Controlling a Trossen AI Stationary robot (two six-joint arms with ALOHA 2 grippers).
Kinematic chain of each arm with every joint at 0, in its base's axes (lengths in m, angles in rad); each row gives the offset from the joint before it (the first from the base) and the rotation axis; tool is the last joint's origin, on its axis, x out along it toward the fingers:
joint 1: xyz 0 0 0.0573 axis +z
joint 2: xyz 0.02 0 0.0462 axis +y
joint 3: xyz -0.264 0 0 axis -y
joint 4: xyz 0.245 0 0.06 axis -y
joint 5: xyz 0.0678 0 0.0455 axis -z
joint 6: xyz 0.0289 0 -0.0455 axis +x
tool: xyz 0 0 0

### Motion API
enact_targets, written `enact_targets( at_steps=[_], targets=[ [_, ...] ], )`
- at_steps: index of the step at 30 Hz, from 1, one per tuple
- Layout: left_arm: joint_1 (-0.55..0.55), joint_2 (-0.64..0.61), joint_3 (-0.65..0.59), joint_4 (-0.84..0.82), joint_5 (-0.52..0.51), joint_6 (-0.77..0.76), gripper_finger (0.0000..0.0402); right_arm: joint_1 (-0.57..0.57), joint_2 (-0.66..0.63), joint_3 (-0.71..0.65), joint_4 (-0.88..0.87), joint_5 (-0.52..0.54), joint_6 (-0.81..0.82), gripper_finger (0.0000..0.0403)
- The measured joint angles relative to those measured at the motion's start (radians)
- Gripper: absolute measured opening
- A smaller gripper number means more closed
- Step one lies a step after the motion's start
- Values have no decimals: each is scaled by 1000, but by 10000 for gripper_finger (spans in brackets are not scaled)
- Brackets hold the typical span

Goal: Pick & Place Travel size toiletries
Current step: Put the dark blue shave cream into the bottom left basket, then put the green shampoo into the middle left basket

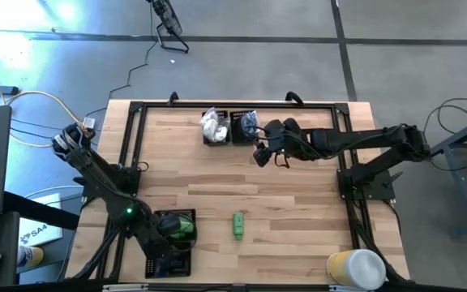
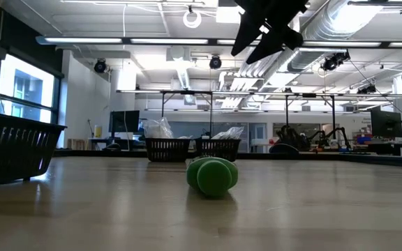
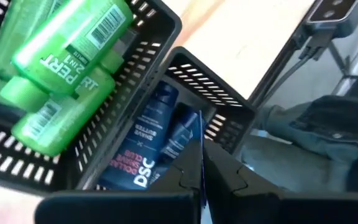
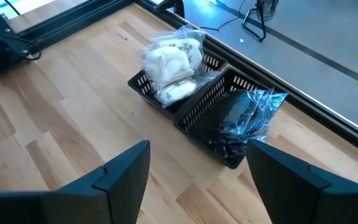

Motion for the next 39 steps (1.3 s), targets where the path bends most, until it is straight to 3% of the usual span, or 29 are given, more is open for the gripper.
enact_targets(
  at_steps=[11, 26, 31, 39],
  targets=[
    [0, 40, 0, 47, 1, 44, 12, 1, 22, 0, 12, -3, -37, 258],
    [0, 40, 0, 85, 0, 127, 125, 2, 53, 0, 9, -8, -48, 258],
    [0, 40, 0, 104, -3, 139, 111, 2, 55, 0, 8, -27, -60, 258],
    [19, 16, -1, 132, -1, 221, 40, 2, 55, 0, 11, -56, -61, 258]
  ],
)
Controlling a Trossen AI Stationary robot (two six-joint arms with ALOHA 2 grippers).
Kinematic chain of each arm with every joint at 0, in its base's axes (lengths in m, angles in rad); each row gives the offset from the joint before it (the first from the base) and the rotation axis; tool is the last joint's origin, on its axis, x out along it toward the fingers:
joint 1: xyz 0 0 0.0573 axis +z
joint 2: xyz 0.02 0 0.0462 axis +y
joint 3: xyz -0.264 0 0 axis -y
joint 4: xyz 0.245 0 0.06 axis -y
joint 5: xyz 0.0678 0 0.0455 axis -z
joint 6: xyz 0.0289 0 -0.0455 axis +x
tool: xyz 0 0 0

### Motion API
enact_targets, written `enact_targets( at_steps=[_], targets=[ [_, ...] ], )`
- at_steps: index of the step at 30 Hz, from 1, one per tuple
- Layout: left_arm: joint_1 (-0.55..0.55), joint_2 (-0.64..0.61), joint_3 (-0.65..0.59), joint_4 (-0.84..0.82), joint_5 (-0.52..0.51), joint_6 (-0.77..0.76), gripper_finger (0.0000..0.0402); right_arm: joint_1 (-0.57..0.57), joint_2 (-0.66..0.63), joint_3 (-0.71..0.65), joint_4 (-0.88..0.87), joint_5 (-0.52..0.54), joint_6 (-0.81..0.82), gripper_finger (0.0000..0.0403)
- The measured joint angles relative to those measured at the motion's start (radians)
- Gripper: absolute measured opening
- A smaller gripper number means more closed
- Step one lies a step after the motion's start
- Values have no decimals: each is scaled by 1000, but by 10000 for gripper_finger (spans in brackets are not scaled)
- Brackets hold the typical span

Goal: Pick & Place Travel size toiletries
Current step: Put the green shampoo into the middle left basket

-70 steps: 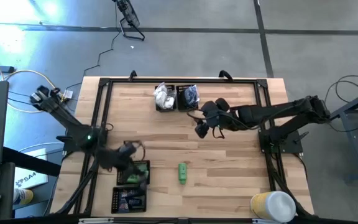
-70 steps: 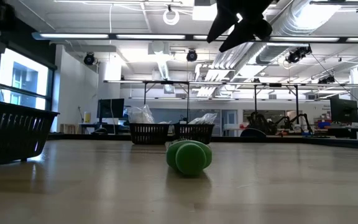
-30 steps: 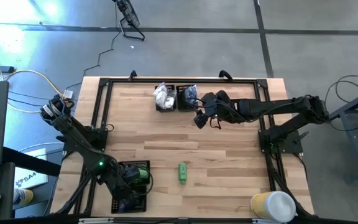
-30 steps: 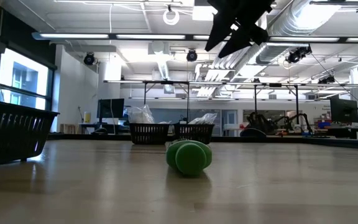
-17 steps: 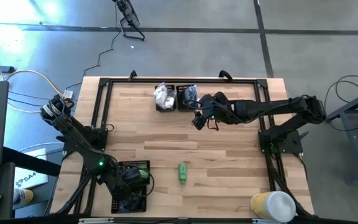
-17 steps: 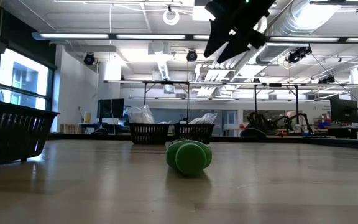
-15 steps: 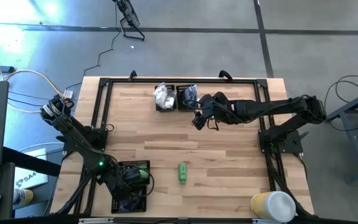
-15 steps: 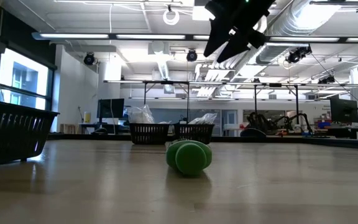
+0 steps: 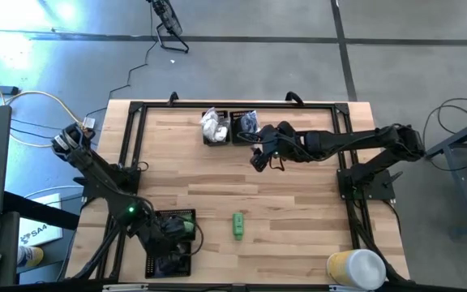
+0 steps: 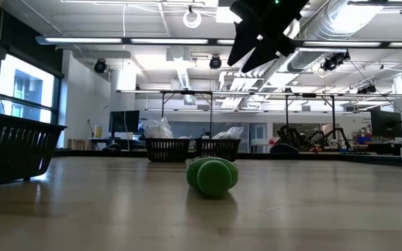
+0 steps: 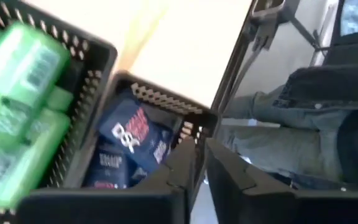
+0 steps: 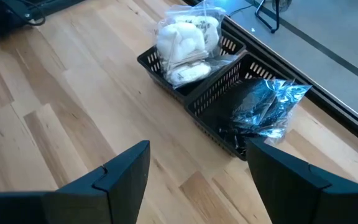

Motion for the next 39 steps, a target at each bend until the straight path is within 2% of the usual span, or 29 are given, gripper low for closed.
enact_targets(
  at_steps=[5, 9, 20, 34, 39],
  targets=[
    [59, -38, -1, 1, 12, 102, 4, 0, 0, 0, 4, -7, 0, 258],
    [115, -58, -1, -10, 68, 200, 6, 0, 0, 0, 3, -17, 1, 258],
    [292, -67, -1, -14, 230, 494, 7, 14, 0, 0, 3, -136, 34, 258],
    [547, -78, -1, -84, 485, 893, 7, 101, 0, 0, 2, -137, 138, 258],
    [646, -130, 0, -148, 496, 1070, 7, 111, 0, 0, 2, -127, 201, 258]
  ],
)
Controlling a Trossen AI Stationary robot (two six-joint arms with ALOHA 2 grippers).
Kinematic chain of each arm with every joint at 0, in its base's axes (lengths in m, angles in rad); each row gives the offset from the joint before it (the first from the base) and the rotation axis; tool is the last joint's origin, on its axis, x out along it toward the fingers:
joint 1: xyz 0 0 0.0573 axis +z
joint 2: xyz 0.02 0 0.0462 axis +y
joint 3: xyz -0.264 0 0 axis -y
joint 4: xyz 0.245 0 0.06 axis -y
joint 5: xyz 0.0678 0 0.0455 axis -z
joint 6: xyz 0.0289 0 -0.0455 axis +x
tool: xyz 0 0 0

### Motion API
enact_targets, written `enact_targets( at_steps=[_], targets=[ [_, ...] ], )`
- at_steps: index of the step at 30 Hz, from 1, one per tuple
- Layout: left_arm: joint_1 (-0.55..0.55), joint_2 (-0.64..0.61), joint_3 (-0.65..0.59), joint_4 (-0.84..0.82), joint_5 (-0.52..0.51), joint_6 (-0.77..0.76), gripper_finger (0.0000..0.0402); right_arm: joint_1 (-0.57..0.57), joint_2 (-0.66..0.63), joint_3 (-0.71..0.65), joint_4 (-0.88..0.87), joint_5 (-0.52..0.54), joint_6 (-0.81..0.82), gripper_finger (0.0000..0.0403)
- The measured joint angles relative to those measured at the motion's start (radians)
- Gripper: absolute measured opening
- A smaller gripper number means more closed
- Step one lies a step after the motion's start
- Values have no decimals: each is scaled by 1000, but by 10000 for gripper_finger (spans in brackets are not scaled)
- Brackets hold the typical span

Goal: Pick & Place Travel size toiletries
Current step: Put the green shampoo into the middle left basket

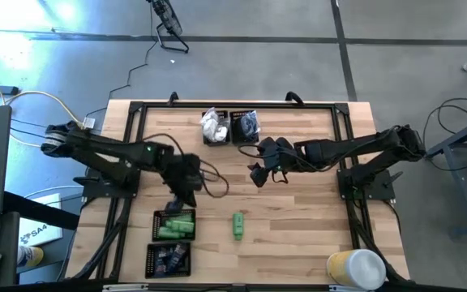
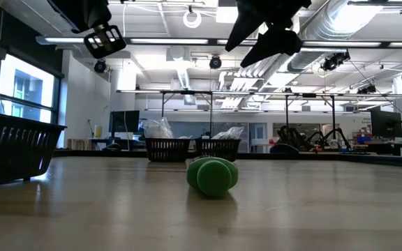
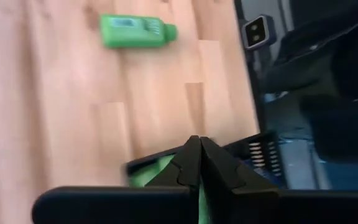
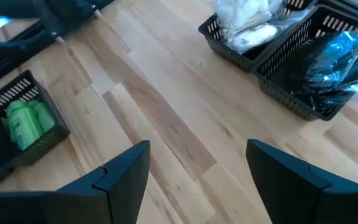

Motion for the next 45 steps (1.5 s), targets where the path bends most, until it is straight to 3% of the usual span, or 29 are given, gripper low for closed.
enact_targets(
  at_steps=[13, 22, 29, 39, 45],
  targets=[
    [241, -123, -5, -250, -10, 468, 7, -6, 0, 0, 38, 140, 196, 258],
    [428, -249, -196, -193, 182, 612, 7, -6, 0, 0, 98, 154, 249, 258],
    [515, -392, -287, -20, 145, 571, 7, 17, 0, 0, 115, 92, 318, 258],
    [546, -448, -362, 339, 87, 295, 7, 35, 0, 0, 212, 76, 280, 258],
    [546, -448, -363, 545, -37, 102, 7, 51, 0, 0, 230, 75, 224, 258]
  ],
)
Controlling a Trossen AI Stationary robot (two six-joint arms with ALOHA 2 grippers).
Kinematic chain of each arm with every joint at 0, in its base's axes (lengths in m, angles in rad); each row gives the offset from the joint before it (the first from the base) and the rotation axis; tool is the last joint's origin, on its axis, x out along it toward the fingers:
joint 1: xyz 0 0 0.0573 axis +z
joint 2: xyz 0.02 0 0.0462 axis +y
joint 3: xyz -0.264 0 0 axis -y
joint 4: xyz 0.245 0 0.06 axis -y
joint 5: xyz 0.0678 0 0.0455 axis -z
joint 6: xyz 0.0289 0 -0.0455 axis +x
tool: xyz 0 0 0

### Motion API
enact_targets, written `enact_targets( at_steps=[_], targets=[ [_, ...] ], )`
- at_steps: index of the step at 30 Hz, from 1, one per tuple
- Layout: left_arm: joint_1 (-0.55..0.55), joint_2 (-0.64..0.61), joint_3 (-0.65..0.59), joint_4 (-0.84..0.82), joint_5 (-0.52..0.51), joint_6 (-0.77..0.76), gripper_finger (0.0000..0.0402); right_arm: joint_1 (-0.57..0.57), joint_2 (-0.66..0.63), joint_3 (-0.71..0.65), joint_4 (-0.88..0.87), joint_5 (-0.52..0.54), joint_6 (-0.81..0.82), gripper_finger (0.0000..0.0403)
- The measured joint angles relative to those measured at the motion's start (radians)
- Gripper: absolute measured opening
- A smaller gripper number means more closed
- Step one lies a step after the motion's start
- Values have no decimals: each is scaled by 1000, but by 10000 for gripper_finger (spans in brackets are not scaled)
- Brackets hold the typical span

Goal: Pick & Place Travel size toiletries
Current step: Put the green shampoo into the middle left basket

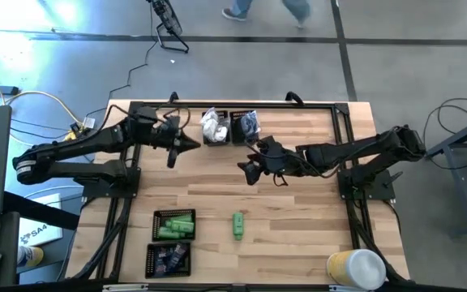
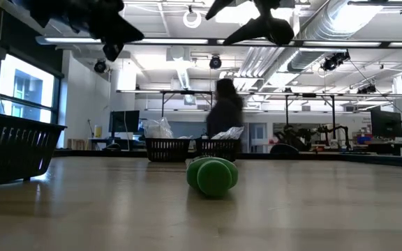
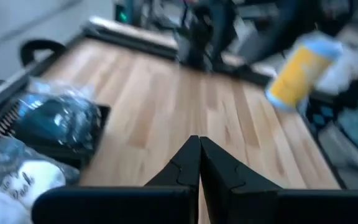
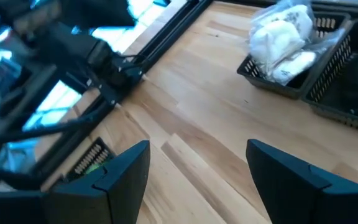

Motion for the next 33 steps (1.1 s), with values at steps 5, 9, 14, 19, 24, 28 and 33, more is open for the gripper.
enact_targets(
  at_steps=[5, 9, 14, 19, 24, 28, 33],
  targets=[
    [-7, 0, 0, 97, -38, -109, 7, 26, 0, 0, 0, 0, -109, 258],
    [-70, 0, 0, 89, -107, -123, 7, 39, 0, 0, 3, 0, -128, 258],
    [-114, 0, 0, 88, -127, -90, 7, 55, 40, 0, 59, 15, -72, 258],
    [-111, 0, 0, 86, -124, -90, 7, 57, 108, 0, 169, 15, -19, 258],
    [-112, 0, 0, 42, -123, -68, 7, 57, 164, 0, 301, -51, 56, 258],
    [-111, 1, 0, -2, -123, -44, 7, 79, 190, 0, 398, -108, 63, 258],
    [-111, 1, 0, -4, -124, -27, 7, 116, 193, 0, 408, -108, 82, 258]
  ],
)
